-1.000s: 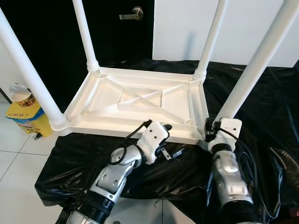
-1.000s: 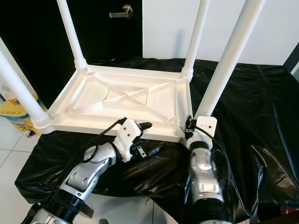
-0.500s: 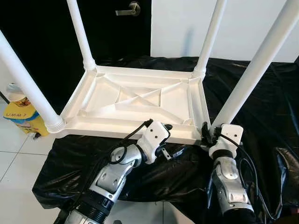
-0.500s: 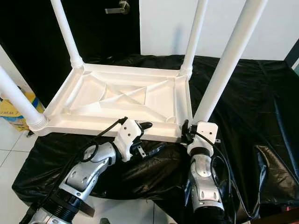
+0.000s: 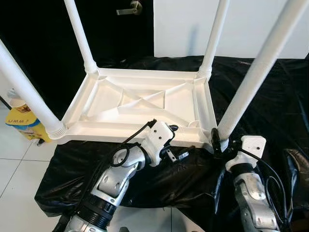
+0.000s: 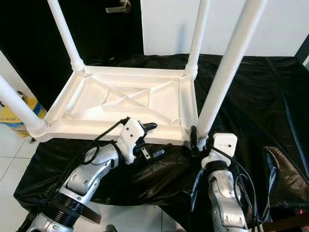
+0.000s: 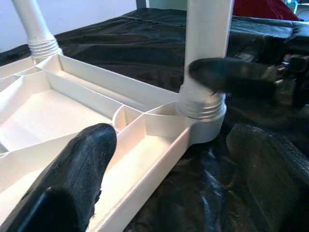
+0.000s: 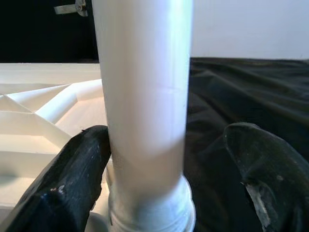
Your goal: Building children table
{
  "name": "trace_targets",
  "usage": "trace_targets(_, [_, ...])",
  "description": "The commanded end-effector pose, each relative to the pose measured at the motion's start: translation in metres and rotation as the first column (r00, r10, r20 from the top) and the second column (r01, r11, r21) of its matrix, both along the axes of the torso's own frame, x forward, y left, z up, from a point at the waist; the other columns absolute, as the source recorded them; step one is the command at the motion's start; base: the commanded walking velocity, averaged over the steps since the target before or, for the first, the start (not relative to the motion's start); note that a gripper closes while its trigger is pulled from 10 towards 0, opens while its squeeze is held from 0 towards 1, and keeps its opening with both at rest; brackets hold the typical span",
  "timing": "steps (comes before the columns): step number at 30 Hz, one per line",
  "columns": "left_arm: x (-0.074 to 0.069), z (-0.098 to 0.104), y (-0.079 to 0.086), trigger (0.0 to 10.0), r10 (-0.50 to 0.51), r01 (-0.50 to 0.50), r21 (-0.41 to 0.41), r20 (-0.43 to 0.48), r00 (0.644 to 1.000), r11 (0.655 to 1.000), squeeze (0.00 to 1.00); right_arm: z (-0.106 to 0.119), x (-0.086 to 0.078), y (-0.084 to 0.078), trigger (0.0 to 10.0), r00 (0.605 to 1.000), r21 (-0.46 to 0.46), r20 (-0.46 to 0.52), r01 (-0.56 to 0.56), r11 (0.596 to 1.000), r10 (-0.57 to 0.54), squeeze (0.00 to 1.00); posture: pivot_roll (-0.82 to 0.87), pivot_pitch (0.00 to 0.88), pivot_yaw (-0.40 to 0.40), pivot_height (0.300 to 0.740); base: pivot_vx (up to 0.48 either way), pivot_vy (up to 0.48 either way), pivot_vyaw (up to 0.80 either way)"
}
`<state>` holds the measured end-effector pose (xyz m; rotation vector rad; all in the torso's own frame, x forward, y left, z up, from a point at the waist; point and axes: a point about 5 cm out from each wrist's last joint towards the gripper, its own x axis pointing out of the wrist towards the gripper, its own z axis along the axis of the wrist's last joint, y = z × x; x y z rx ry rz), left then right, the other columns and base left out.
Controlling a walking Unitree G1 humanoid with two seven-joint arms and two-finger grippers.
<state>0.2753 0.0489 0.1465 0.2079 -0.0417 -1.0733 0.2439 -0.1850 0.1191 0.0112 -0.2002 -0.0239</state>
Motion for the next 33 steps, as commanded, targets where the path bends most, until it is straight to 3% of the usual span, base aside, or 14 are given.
trace_targets(1, [0.003,0.0,0.004,10.0,-0.033,0.034,0.013,-0.009,0.999,0.999,0.0,-0.001,-0.003,-0.002,10.0,1.0,0.002,-0.013,0.001,1.0,-0.001,0.0,-0.09,0.064,0.006,0.74,0.0,0.0,0.0])
trace_targets(3, [0.008,0.001,0.011,10.0,-0.011,0.011,0.024,-0.003,1.0,1.0,0.0,0.0,-0.008,-0.002,10.0,1.0,-0.006,-0.017,-0.012,1.0,0.012,0.0,-0.1,0.067,0.005,0.74,0.0,0.0,0.0])
trace_targets(5, [0.023,0.003,0.031,10.0,0.059,-0.06,0.062,0.02,0.998,0.996,0.0,-0.003,-0.024,0.001,10.0,0.997,-0.02,-0.043,-0.059,0.998,0.058,0.0,-0.1,0.081,0.0,0.74,0.0,0.0,0.0])
trace_targets(8, [0.029,0.003,0.039,10.0,0.083,-0.086,0.078,0.03,0.996,0.993,0.0,-0.004,-0.029,0.002,10.0,0.996,-0.022,-0.053,-0.079,0.997,0.077,0.0,-0.1,0.081,0.0,0.74,0.0,0.0,0.0])
trace_targets(10, [0.04,0.002,0.06,10.0,0.139,-0.145,0.137,0.051,0.989,0.98,0.0,-0.009,-0.042,0.007,10.0,0.985,-0.038,-0.091,-0.153,0.988,0.149,0.0,-0.1,0.095,-0.009,0.74,0.0,0.0,0.0])
trace_targets(11, [0.04,0.002,0.06,10.0,0.139,-0.145,0.137,0.051,0.989,0.98,0.0,-0.009,-0.042,0.007,10.0,0.985,-0.038,-0.091,-0.153,0.988,0.149,0.0,-0.1,0.095,-0.009,0.74,0.0,0.0,0.0])
trace_targets(14, [0.05,0.003,0.085,10.0,0.203,-0.215,0.194,0.078,0.976,0.957,0.0,-0.015,-0.053,0.015,10.0,0.949,-0.046,-0.144,-0.289,0.956,0.28,0.0,-0.09,0.104,-0.009,0.74,0.0,0.0,0.0])
trace_targets(19, [0.054,0.007,0.098,10.0,0.246,-0.262,0.201,0.103,0.964,0.944,0.0,-0.02,-0.047,0.023,10.0,0.903,-0.034,-0.182,-0.402,0.915,0.39,0.0,-0.07,0.101,-0.013,0.74,0.0,0.0,0.0])
trace_targets(22, [0.054,0.007,0.1,10.0,0.249,-0.266,0.201,0.107,0.963,0.943,0.0,-0.019,-0.042,0.024,10.0,0.898,-0.033,-0.18,-0.413,0.91,0.401,0.0,-0.06,0.099,-0.02,0.74,0.0,0.0,0.0])
trace_targets(26, [0.05,0.009,0.103,10.0,0.248,-0.266,0.183,0.117,0.962,0.946,0.0,-0.015,-0.018,0.035,10.0,0.894,-0.033,-0.154,-0.431,0.902,0.421,0.0,-0.03,0.089,-0.038,0.74,0.0,0.0,0.0])
trace_targets(29, [0.05,0.01,0.104,10.0,0.249,-0.267,0.176,0.118,0.961,0.948,0.0,-0.015,-0.014,0.037,10.0,0.894,-0.032,-0.153,-0.431,0.902,0.422,0.0,-0.03,0.089,-0.038,0.74,0.0,0.0,0.0])
trace_targets(31, [0.048,0.019,0.101,10.0,0.26,-0.269,0.087,0.103,0.96,0.959,0.0,-0.013,-0.004,0.048,10.0,0.888,-0.019,-0.133,-0.446,0.895,0.44,0.0,-0.01,0.077,-0.047,0.74,0.0,0.0,0.0])
trace_targets(33, [0.048,0.019,0.101,10.0,0.26,-0.269,0.087,0.103,0.96,0.959,0.0,-0.013,-0.004,0.048,10.0,0.888,-0.019,-0.133,-0.446,0.895,0.44,0.0,-0.01,0.077,-0.047,0.74,0.0,0.0,0.0])
